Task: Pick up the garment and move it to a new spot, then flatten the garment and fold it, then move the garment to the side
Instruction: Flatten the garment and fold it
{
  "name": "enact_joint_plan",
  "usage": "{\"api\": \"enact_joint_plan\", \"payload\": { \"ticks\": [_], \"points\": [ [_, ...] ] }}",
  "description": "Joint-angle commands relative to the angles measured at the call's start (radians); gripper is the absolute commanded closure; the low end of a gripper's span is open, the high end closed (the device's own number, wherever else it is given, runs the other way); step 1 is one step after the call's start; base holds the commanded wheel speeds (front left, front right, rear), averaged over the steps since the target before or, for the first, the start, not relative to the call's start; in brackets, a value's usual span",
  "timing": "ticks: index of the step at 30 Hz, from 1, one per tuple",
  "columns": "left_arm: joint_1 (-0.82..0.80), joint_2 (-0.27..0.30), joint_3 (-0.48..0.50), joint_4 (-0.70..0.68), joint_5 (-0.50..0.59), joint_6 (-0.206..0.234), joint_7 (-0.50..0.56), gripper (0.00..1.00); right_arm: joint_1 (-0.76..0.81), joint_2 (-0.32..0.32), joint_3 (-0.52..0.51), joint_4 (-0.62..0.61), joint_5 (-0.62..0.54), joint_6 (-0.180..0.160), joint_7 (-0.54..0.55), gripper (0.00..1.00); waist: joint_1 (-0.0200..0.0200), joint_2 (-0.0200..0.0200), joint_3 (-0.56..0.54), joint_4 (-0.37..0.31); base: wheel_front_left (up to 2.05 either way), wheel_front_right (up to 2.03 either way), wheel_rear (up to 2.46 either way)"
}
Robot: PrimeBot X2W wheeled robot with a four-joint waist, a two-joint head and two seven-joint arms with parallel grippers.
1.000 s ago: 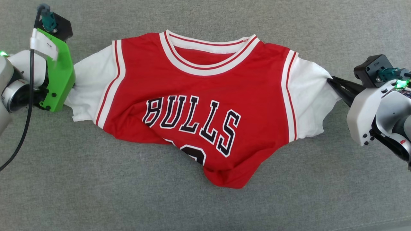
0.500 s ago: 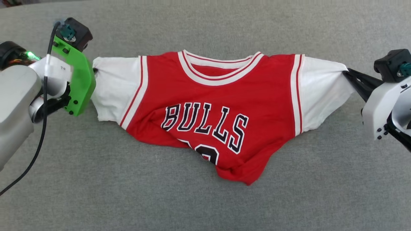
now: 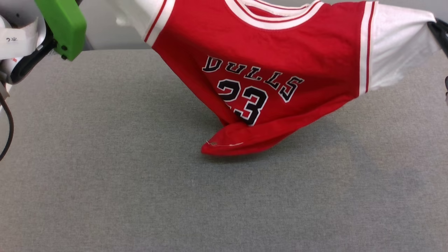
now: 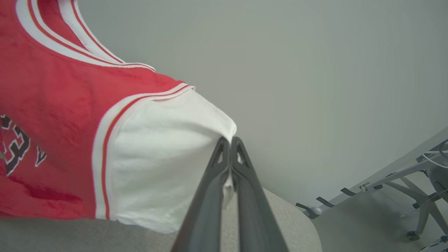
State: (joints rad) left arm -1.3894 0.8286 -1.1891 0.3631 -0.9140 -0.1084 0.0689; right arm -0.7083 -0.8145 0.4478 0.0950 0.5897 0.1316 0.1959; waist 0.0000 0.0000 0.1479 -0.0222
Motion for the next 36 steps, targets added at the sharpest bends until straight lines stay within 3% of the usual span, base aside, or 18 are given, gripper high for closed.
{"api": "enact_joint_plan", "payload": {
  "ticks": [1,5,17,27,36],
  "points": [
    [-0.025,-0.006,0.008,-0.03,0.016,0.033,-0.007,1.0,-0.026,-0.001,-0.015,-0.007,0.003,-0.001,-0.007,1.0,0.0,0.0,-0.043,0.02,0.0,0.0,0.0],
    [-0.068,0.002,0.034,-0.104,0.035,0.088,0.0,1.0,-0.081,0.002,-0.039,-0.014,0.007,-0.001,-0.009,1.0,0.0,0.0,-0.062,0.015,0.0,0.0,0.0],
    [-0.139,0.015,0.076,-0.194,0.065,0.149,-0.01,1.0,-0.268,0.01,-0.016,0.027,0.024,-0.001,-0.012,1.0,0.0,0.0,-0.062,0.0,0.0,0.0,0.0],
    [-0.227,-0.02,0.109,-0.096,0.051,0.137,0.011,1.0,-0.527,0.071,0.092,0.163,0.008,-0.001,-0.005,1.0,0.0,0.0,0.08,-0.031,0.0,0.0,0.0],
    [-0.383,-0.098,0.155,0.075,0.073,0.11,-0.031,1.0,-0.853,0.145,0.182,0.371,-0.047,-0.001,-0.066,1.0,0.0,0.0,0.245,-0.046,0.0,0.0,0.0]
  ]
}}
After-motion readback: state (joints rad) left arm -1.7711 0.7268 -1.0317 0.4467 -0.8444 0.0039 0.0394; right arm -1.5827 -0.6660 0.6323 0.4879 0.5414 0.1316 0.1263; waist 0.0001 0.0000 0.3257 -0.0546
